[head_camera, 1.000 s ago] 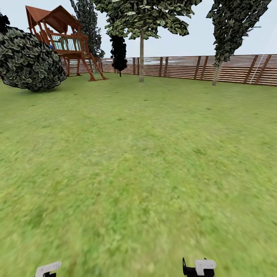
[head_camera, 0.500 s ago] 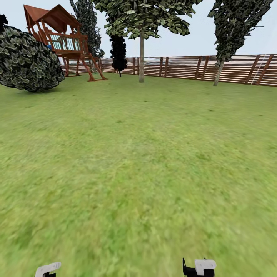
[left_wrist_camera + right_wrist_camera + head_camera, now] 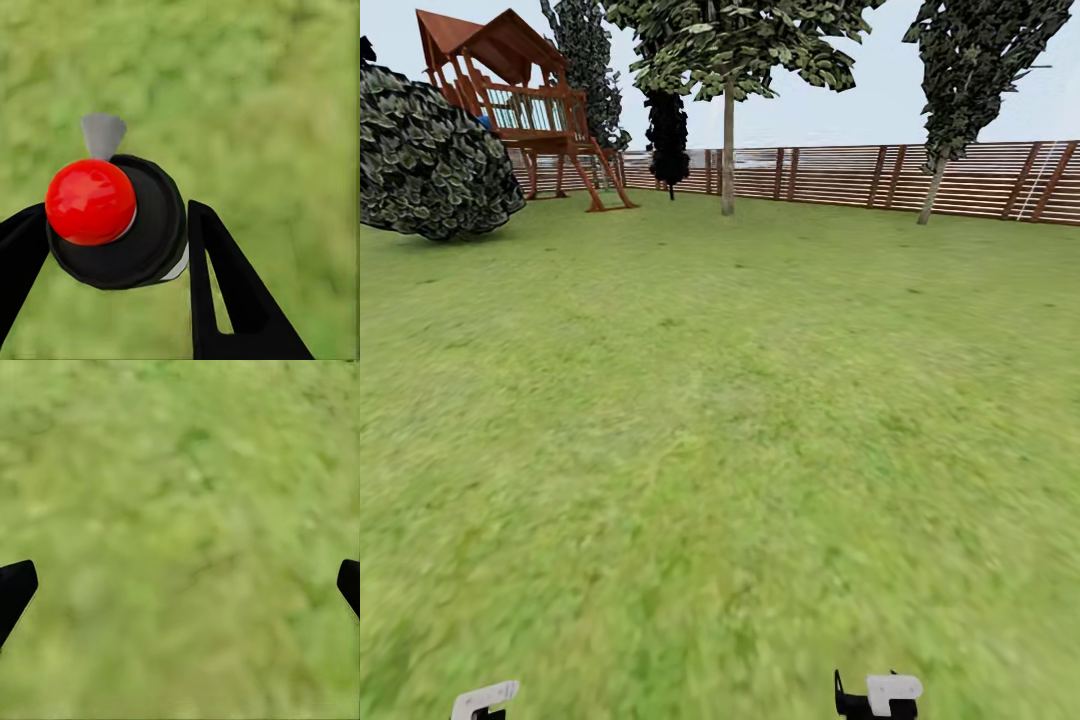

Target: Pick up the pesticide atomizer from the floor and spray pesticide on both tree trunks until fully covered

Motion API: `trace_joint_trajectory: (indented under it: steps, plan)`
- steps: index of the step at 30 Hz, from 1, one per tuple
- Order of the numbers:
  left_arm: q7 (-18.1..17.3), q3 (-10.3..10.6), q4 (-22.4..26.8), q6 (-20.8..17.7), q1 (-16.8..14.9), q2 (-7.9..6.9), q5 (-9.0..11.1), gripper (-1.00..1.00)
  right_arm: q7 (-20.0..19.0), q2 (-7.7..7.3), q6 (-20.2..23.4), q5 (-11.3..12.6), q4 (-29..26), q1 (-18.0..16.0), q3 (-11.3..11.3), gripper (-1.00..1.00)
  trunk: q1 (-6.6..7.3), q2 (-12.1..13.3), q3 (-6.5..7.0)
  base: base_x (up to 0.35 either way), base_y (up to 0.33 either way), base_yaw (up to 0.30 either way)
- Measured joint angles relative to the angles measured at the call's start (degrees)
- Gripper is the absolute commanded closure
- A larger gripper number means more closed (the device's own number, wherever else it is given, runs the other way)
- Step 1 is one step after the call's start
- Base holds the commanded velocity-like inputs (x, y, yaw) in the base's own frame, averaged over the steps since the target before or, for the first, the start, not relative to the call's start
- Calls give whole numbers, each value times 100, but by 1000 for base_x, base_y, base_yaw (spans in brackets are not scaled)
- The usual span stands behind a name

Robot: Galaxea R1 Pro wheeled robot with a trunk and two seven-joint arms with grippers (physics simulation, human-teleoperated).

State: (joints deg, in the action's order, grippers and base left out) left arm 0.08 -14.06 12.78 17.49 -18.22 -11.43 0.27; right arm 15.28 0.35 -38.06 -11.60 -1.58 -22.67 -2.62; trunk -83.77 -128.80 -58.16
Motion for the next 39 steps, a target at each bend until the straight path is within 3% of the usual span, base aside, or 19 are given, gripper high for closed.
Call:
trace_joint_trajectory:
  steps: [39]
  plan:
    - [0, 0, 2, 0, 3, 0, 0, 100, 1, 0, 0, 0, 0, 0, 0, -100, 0, 0, 0, 339, 0, 0]
